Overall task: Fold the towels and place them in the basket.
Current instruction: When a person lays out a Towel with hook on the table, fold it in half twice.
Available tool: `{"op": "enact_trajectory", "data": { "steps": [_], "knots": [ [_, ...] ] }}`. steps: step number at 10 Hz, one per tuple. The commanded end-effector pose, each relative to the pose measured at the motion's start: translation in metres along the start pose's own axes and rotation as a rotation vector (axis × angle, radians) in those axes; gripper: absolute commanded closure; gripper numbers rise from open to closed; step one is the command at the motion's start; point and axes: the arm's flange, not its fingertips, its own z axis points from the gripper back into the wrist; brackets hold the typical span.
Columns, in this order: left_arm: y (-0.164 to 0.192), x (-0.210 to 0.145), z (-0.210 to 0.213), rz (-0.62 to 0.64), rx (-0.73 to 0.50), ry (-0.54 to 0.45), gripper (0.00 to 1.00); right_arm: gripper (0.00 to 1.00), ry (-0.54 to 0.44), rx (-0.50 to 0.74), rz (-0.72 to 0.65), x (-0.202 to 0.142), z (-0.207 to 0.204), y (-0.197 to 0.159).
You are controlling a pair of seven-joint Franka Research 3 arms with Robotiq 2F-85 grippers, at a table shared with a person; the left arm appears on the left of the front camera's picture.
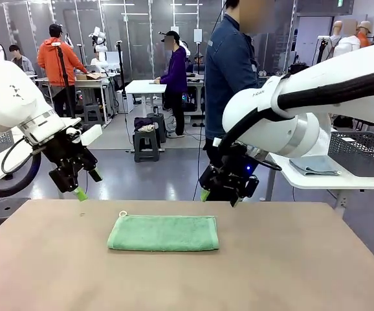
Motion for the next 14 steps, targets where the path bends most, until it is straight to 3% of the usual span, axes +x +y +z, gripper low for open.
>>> {"op": "enact_trajectory", "data": {
  "steps": [1, 4, 5, 6, 8, 11, 13, 14],
  "knots": [
    [0.007, -0.008, 0.01, -0.036, -0.02, -0.075, 0.0, 0.0, -0.027, 0.091, -0.122, 0.014, 0.003, -0.009],
    [0.024, -0.037, 0.025, -0.037, -0.054, -0.271, 0.0, 0.0, -0.086, 0.201, -0.098, 0.024, 0.003, -0.023],
    [0.027, -0.05, 0.029, 0.008, -0.017, -0.347, 0.0, 0.0, -0.022, 0.128, -0.137, 0.017, 0.002, -0.013],
    [0.026, -0.062, 0.026, 0.026, 0.028, -0.4, 0.0, 0.0, -0.022, 0.128, -0.137, 0.017, 0.002, -0.013],
    [0.018, -0.079, 0.017, 0.005, 0.158, -0.428, 0.0, 0.0, -0.022, 0.128, -0.137, 0.017, 0.002, -0.013],
    [0.013, -0.095, 0.01, -0.037, 0.224, -0.425, 0.0, 0.0, -0.022, 0.128, -0.137, 0.017, 0.002, -0.013],
    [0.018, -0.098, 0.012, 0.062, 0.246, -0.523, 0.0, 0.0, -0.022, 0.128, -0.137, 0.017, 0.002, -0.013],
    [0.019, -0.095, 0.008, 0.094, 0.22, -0.501, 0.0, 0.0, -0.022, 0.128, -0.137, 0.017, 0.002, -0.013]
  ]
}}
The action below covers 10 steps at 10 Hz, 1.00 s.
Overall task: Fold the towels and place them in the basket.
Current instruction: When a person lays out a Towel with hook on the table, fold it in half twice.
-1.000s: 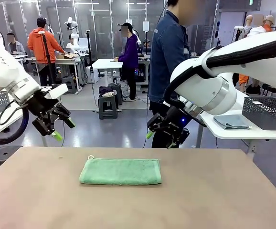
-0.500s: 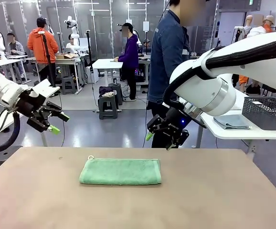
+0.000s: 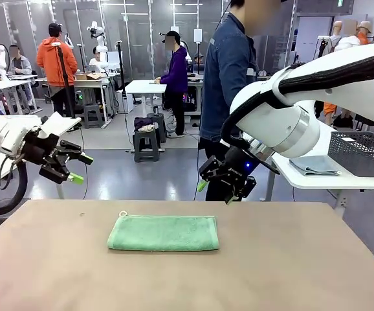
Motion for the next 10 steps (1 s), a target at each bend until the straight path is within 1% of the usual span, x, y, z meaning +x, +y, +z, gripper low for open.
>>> {"op": "enact_trajectory", "data": {
  "steps": [1, 3, 4, 5, 6, 8, 10],
  "knots": [
    [0.0, 0.0, 0.001, -0.026, -0.008, 0.015, 0.0, 0.0, 0.004, -0.02, -0.008, -0.001, 0.001, 0.002],
    [0.0, 0.0, 0.001, -0.026, -0.008, 0.015, 0.0, 0.0, 0.004, -0.02, -0.008, -0.001, 0.001, 0.002],
    [0.0, 0.0, 0.0, -0.003, -0.001, 0.002, 0.0, 0.0, 0.0, 0.0, 0.0, 0.0, 0.0, 0.0],
    [-0.003, 0.001, -0.012, 0.064, 0.031, -0.006, 0.0, 0.0, -0.013, -0.03, -0.007, 0.005, -0.007, -0.003],
    [-0.004, -0.001, -0.018, 0.087, 0.049, -0.011, 0.0, 0.0, -0.025, -0.057, -0.011, 0.011, -0.016, -0.007],
    [-0.002, -0.01, -0.017, 0.128, 0.04, -0.004, 0.0, 0.0, -0.037, -0.101, -0.02, 0.017, -0.031, -0.014],
    [0.0, -0.018, -0.016, 0.155, 0.049, 0.009, 0.0, 0.0, -0.009, -0.121, 0.003, 0.023, -0.043, -0.023]
  ]
}}
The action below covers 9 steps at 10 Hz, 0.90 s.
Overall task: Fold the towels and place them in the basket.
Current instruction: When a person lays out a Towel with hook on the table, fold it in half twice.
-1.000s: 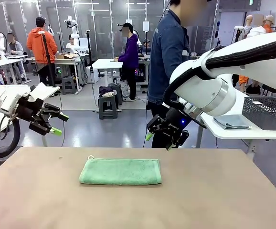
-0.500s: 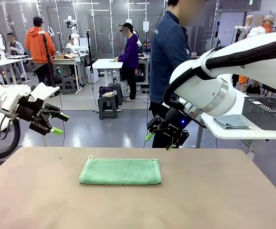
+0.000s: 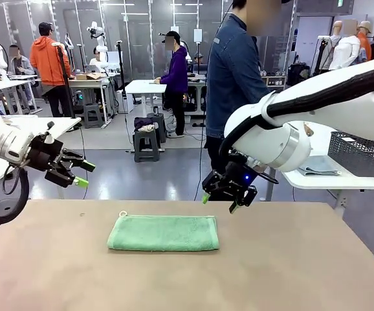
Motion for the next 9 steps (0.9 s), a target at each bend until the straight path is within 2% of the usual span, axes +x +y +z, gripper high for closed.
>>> {"op": "enact_trajectory", "data": {
  "steps": [1, 2, 9],
  "knots": [
    [0.007, -0.005, -0.002, 0.034, 0.036, 0.003, 0.0, 0.0, 0.029, -0.048, 0.008, 0.015, -0.012, 0.001],
    [0.0, 0.0, 0.0, 0.0, 0.0, 0.0, 0.0, 0.0, 0.038, -0.077, 0.008, 0.018, -0.021, -0.003],
    [0.0, 0.0, 0.0, 0.0, 0.0, 0.0, 0.0, 0.0, 0.059, -0.218, -0.005, 0.03, -0.087, -0.014]
  ]
}}
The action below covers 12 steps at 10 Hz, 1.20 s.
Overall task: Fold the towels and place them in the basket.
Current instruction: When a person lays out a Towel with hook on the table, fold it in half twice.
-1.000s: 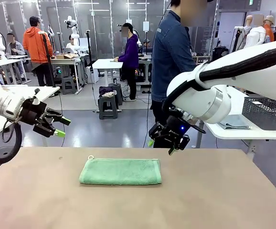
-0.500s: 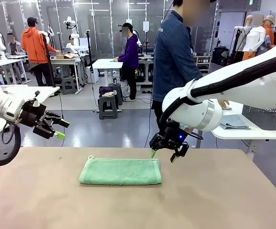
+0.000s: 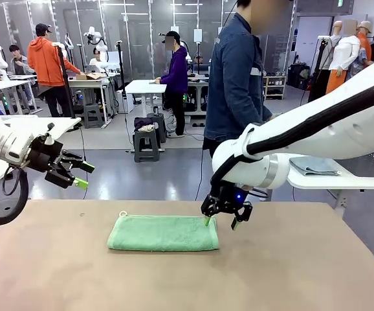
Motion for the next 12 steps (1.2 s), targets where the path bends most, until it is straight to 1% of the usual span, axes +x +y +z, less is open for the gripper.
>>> {"op": "enact_trajectory", "data": {
  "steps": [1, 2, 4, 6, 7, 8, 9, 11, 12],
  "knots": [
    [-0.001, 0.003, 0.0, -0.007, -0.004, -0.004, 0.0, 0.0, -0.019, -0.047, -0.039, 0.005, -0.011, 0.015],
    [-0.001, 0.003, 0.0, -0.007, -0.004, -0.004, 0.0, 0.0, -0.039, -0.065, -0.035, 0.005, -0.018, 0.017],
    [-0.001, 0.003, 0.0, -0.007, -0.004, -0.004, 0.0, 0.0, -0.11, -0.093, -0.05, 0.005, -0.028, 0.018],
    [-0.001, 0.003, 0.0, -0.007, -0.004, -0.004, 0.0, 0.0, -0.133, -0.103, -0.085, 0.004, -0.032, 0.021],
    [-0.001, 0.003, 0.0, -0.007, -0.004, -0.004, 0.0, 0.0, -0.133, -0.117, -0.082, 0.004, -0.035, 0.021],
    [-0.001, 0.003, 0.0, -0.007, -0.004, -0.004, 0.0, 0.2, -0.137, -0.113, -0.088, 0.004, -0.037, 0.022],
    [-0.001, 0.003, 0.0, -0.007, -0.004, -0.004, 0.0, 0.07, -0.14, -0.109, -0.108, 0.004, -0.039, 0.024],
    [-0.001, 0.003, 0.0, -0.007, -0.004, -0.004, 0.0, 0.07, -0.138, -0.127, -0.121, 0.003, -0.044, 0.028],
    [-0.001, 0.003, 0.0, -0.007, -0.004, -0.004, 0.0, 0.28, -0.154, -0.142, -0.125, 0.003, -0.046, 0.029]
  ]
}}
